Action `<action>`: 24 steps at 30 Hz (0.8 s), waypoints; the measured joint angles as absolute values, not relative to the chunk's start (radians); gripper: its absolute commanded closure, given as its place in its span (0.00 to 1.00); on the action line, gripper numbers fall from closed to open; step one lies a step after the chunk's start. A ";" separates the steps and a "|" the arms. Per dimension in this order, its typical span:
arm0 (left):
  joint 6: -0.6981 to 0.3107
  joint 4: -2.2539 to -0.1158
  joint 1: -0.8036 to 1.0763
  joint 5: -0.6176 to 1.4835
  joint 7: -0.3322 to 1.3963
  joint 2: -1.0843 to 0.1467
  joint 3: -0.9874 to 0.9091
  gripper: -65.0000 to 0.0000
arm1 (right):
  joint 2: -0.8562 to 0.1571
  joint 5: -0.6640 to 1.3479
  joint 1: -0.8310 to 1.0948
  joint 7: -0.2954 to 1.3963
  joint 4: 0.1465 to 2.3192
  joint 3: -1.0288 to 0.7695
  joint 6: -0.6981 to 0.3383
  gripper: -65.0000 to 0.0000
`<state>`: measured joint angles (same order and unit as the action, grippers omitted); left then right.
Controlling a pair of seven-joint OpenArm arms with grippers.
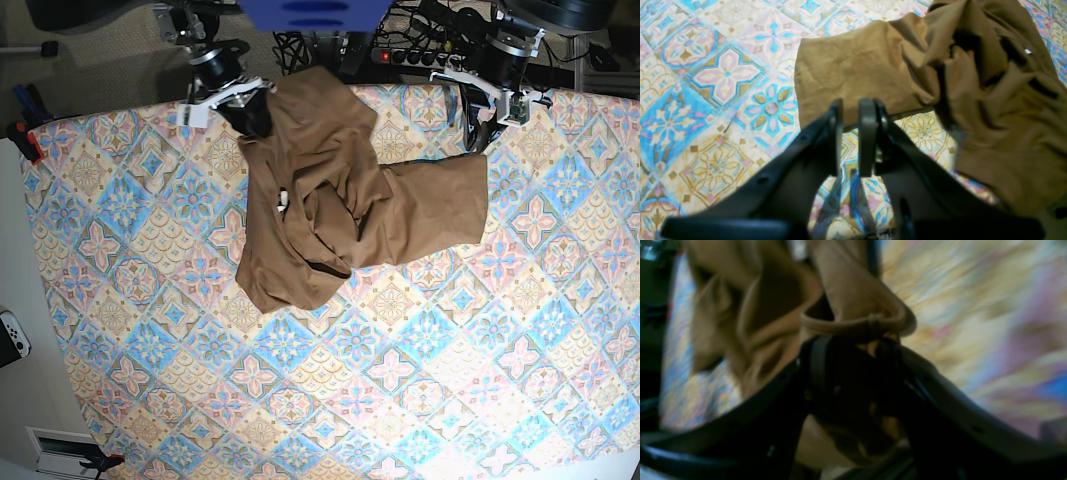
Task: Layout the t-shirt on the table in an organized manner, then fold the t-shirt properly
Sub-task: 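Grasp the shirt edge with the right gripper and the other edge with the left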
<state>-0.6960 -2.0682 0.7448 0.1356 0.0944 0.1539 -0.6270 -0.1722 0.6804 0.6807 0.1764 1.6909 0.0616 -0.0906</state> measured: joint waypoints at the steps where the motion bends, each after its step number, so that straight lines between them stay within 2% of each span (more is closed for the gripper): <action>1: -0.696 -2.068 0.745 0.136 0.094 0.154 -0.627 0.86 | -0.176 0.681 0.675 0.174 1.687 0.076 -0.090 0.67; 5: -0.696 -2.068 0.745 0.136 0.094 0.155 -0.627 0.86 | -0.226 0.681 0.651 0.165 1.679 0.124 -0.090 0.67; 8: -0.696 -2.068 0.746 0.136 0.094 0.155 -0.627 0.86 | -0.221 0.680 0.652 0.157 1.679 0.138 -0.085 0.69; 10: -0.696 -2.068 0.745 0.135 0.094 0.155 -0.627 0.86 | -0.226 0.681 0.650 0.172 1.679 0.144 -0.087 0.79; 12: -0.696 -2.068 0.746 0.135 0.094 0.155 -0.627 0.86 | -0.244 0.679 0.645 0.192 1.677 0.145 -0.086 0.99; 17: -0.696 -2.067 0.746 0.135 0.094 0.155 -0.627 0.87 | -0.240 0.679 0.646 0.206 1.678 0.118 -0.089 1.00; 22: -0.696 -2.055 0.746 0.135 0.095 0.155 -0.627 0.87 | -0.241 0.677 0.646 0.210 1.702 -0.007 -0.070 1.00; 24: -0.696 -2.055 0.745 0.135 0.094 0.155 -0.627 0.87 | -0.240 0.675 0.647 0.267 1.729 -0.080 -0.072 1.00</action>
<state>-0.6964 -2.0548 0.7452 0.1352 0.0944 0.1551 -0.6266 -0.2401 0.6750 0.6468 0.2668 1.7294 -0.0803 -0.0723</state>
